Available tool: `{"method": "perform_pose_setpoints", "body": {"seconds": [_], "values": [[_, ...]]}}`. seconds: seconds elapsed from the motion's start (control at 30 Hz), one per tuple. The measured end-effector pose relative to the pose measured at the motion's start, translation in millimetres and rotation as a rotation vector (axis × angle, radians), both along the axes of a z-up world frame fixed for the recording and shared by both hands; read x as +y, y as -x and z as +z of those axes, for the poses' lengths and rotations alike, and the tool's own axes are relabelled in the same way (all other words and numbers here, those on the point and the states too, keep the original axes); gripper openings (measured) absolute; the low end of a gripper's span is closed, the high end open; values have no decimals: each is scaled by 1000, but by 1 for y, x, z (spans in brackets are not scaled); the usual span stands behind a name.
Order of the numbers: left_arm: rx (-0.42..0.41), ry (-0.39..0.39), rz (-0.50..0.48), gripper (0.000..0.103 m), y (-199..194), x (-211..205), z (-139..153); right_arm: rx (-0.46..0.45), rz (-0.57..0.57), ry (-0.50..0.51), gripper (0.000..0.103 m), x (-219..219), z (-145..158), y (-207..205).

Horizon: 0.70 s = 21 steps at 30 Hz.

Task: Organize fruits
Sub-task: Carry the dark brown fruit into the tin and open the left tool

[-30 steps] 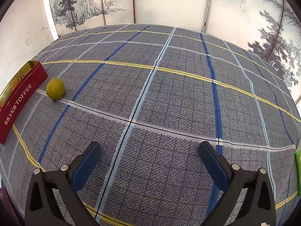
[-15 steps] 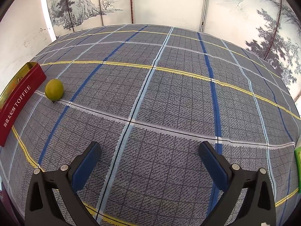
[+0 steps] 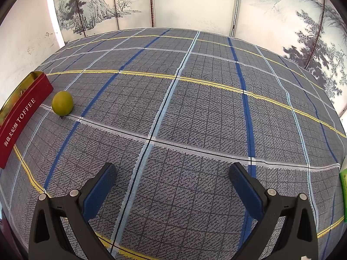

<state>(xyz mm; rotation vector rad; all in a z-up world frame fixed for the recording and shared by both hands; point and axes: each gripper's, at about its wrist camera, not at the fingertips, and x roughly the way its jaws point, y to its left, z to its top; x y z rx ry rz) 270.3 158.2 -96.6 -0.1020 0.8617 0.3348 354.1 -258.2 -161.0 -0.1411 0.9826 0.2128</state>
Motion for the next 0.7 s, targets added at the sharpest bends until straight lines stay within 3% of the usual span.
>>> {"method": "perform_pose_setpoints", "body": {"seconds": [0.2, 0.7], "values": [[15, 26, 33, 32, -14, 25, -5, 0, 0, 0, 103, 0, 0, 0], [78, 11, -64, 32, -113, -6, -5, 0, 0, 0, 103, 0, 0, 0]]}}
